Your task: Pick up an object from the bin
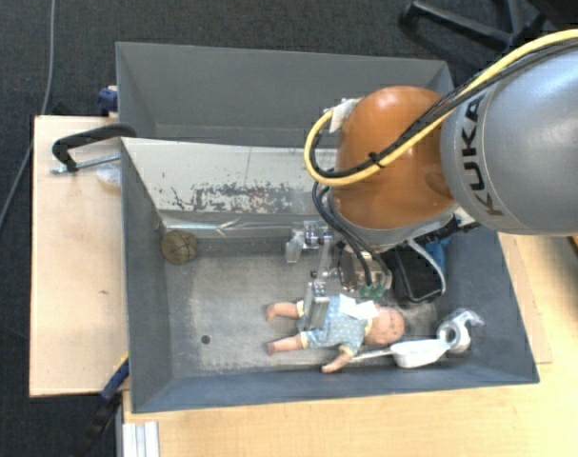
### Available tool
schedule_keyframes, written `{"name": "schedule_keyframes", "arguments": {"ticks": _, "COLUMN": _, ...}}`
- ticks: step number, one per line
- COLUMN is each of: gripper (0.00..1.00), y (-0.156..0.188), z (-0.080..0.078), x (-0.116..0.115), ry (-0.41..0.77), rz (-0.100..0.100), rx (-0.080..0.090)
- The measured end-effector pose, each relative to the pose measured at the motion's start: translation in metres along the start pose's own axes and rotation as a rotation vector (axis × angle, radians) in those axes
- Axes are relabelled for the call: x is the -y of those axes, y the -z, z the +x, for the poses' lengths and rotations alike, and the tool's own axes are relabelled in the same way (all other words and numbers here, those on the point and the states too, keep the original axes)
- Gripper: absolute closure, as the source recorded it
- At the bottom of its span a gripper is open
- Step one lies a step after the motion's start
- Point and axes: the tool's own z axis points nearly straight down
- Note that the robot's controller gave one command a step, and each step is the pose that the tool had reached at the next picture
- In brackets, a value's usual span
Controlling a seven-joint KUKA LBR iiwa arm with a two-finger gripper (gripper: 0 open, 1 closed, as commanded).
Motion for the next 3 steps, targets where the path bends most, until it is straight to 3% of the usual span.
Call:
{"name": "schedule_keyframes", "arguments": {"ticks": 1, "gripper": 0.00, "y": 0.005, "z": -0.002, "x": 0.001, "ry": -0.002, "rz": -0.001, "rx": 0.009}}
{"name": "schedule_keyframes", "arguments": {"ticks": 2, "gripper": 0.00, "y": -0.021, "z": 0.002, "x": 0.038, "ry": 0.141, "rz": -0.003, "rx": 0.009}}
{"name": "schedule_keyframes", "arguments": {"ticks": 3, "gripper": 0.00, "y": -0.068, "z": 0.008, "x": 0.073, "ry": 0.174, "rz": -0.001, "rx": 0.006}}
